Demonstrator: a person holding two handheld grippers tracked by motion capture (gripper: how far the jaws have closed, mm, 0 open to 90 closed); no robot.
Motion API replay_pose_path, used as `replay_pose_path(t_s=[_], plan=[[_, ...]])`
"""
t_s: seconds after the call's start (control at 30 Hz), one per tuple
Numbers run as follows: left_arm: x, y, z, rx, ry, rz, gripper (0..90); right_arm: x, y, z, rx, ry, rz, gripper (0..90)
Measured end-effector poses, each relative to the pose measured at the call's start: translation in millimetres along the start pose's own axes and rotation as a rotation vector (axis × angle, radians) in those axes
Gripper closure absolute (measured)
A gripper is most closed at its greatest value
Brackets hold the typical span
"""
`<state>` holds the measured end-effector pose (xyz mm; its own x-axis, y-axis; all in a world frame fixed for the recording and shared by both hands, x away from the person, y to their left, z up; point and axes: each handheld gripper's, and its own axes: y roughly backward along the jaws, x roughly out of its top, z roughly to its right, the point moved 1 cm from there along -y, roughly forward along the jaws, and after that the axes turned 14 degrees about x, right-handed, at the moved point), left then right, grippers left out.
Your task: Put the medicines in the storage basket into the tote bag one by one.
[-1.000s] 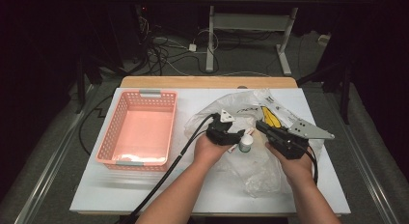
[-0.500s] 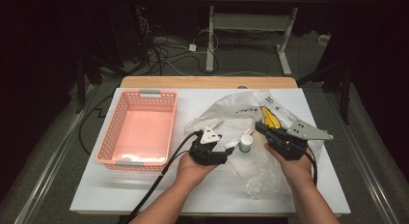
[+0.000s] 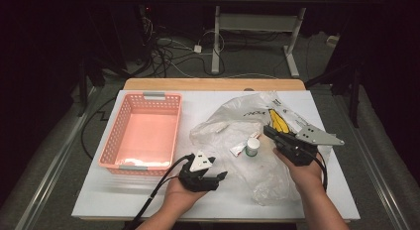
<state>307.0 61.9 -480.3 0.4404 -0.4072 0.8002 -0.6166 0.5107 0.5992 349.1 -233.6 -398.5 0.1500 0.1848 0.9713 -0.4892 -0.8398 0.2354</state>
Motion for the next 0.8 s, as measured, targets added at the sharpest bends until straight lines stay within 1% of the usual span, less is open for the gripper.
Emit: replay_pose_path(t_s=[0.03, 0.17, 0.3, 0.4, 0.53, 0.6, 0.63, 0.73, 0.8], plan=[[-2.2, -0.6, -1.0, 0.001, 0.01, -0.003, 36.3, -0.2, 0.6, 0.0, -0.002, -0.003, -0.002, 90.0], [-5.6, -4.4, -3.0, 0.015, 0.006, -0.039, 34.5, -0.2, 2.9, 0.6, -0.006, -0.001, 0.004, 90.0], [-5.6, -7.7, -6.8, 0.05, 0.014, -0.051, 34.4, -0.1, 5.2, 1.1, -0.014, -0.005, 0.005, 90.0], [-4.6, -12.4, -10.3, 0.075, 0.031, -0.069, 29.4, -0.4, 6.2, 1.2, -0.017, -0.002, 0.004, 90.0], [-1.3, -22.2, -12.4, 0.1, 0.055, -0.098, 19.9, -1.9, 7.8, 1.8, -0.022, -0.011, 0.005, 90.0], [1.1, -27.4, -13.6, 0.102, 0.078, -0.107, 15.5, -3.9, 8.7, 2.0, -0.026, -0.006, -0.006, 90.0], [2.1, -30.4, -13.3, 0.11, 0.084, -0.111, 13.6, -4.7, 9.4, 1.5, -0.031, -0.014, -0.012, 90.0], [7.5, -39.8, -13.8, 0.127, 0.084, -0.125, 12.5, -4.9, 12.8, 0.9, -0.037, -0.007, -0.014, 90.0], [13.6, -46.0, -15.8, 0.161, 0.082, -0.118, 7.8, -4.7, 14.4, 0.9, -0.038, 0.0, -0.013, 90.0]])
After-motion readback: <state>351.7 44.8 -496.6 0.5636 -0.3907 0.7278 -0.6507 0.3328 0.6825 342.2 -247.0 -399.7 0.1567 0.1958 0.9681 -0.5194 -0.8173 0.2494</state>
